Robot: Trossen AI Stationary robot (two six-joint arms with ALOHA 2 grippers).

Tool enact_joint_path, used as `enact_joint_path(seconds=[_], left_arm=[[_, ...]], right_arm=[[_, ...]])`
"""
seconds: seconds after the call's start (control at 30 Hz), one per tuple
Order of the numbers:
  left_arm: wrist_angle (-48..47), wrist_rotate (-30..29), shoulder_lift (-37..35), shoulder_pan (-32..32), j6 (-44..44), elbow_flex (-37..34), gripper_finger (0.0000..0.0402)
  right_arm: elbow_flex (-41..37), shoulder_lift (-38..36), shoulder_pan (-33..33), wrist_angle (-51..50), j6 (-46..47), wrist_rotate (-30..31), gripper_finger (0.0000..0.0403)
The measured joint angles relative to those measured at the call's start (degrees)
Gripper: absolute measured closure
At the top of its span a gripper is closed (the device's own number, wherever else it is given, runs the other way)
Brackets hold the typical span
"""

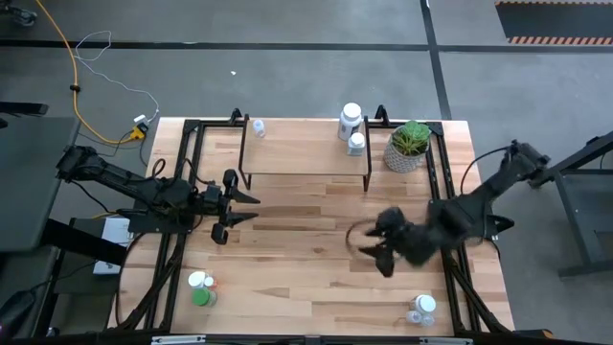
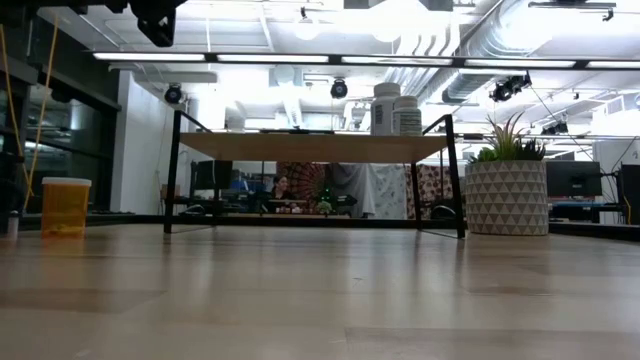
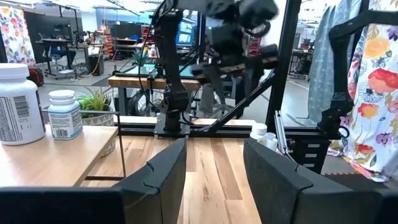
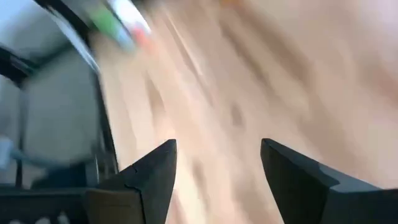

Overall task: Pick and place medicine bottles onto shelf by color
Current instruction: Put the right white pill bottle on the shelf

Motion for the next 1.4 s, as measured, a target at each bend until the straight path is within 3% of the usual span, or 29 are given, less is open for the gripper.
enact_joint_path(seconds=[0.13, 0.27, 0.43, 0.63, 0.8, 1.07, 1.4], left_arm=[[0.01, 0.00, 0.00, 0.00, 0.00, 0.00, 0.0253], [0.02, 0.00, 0.00, 0.00, 0.16, 0.00, 0.0253], [0.03, 0.00, 0.00, 0.00, 2.80, 0.00, 0.0253], [0.21, -0.02, 0.00, 0.00, 2.97, 0.00, 0.0253], [1.43, -0.07, 0.00, 0.02, 2.99, 0.00, 0.0253], [2.11, -0.17, -0.02, 0.07, 3.58, 0.46, 0.0253], [2.05, -0.17, 0.00, 0.07, 4.44, 0.46, 0.0253]], right_arm=[[13.26, 8.85, 5.41, -24.38, 25.45, -11.55, 0.0178], [22.22, 16.90, 10.07, -36.86, 42.02, -23.26, 0.0178], [26.38, 23.69, 14.93, -39.85, 52.57, -29.28, 0.0178], [23.37, 26.50, 19.12, -34.98, 58.59, -38.49, 0.0178], [18.32, 25.20, 22.39, -27.94, 62.00, -32.62, 0.0178], [12.74, 23.15, 26.90, -26.44, 71.77, -29.66, 0.0178], [7.53, 22.89, 24.79, -18.10, 70.19, -27.75, 0.0178]])
